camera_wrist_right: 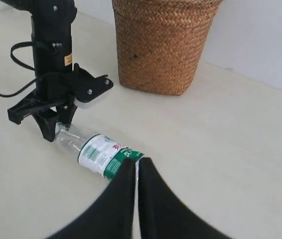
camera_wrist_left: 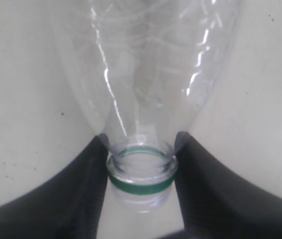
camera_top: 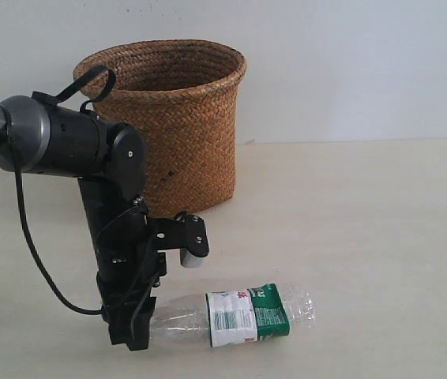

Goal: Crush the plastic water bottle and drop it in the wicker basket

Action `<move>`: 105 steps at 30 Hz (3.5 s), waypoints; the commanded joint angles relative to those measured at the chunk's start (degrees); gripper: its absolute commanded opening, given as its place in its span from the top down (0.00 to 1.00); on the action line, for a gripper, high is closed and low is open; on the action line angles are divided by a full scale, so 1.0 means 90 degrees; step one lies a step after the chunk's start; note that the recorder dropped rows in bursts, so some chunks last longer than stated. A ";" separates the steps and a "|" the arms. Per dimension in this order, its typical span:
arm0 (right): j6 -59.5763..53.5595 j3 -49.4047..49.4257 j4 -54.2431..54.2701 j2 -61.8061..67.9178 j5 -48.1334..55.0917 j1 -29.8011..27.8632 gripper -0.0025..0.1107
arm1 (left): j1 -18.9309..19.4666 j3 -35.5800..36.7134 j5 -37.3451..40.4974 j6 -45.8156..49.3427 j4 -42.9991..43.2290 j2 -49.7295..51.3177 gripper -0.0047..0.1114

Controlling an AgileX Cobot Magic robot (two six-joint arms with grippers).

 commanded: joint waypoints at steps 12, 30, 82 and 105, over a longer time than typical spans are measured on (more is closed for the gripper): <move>0.0096 0.0613 0.0350 -0.0442 -0.0071 0.0003 0.98 | 0.0098 -0.0047 -0.0032 -0.0171 0.0562 -0.0882 0.93; 0.0113 0.0613 0.0382 -0.0442 -0.0071 0.0003 0.98 | 0.0098 -0.1356 -0.0195 -0.1092 0.3162 -0.2521 0.93; 0.0113 0.0613 0.0382 -0.0442 -0.0071 0.0003 0.98 | 0.0117 -0.2863 -0.0265 -0.4399 0.4316 -0.2642 0.03; 0.0113 0.0613 0.0382 -0.0442 -0.0071 0.0003 0.98 | 0.0117 -0.2793 0.0865 -0.4686 0.2978 -0.2610 0.92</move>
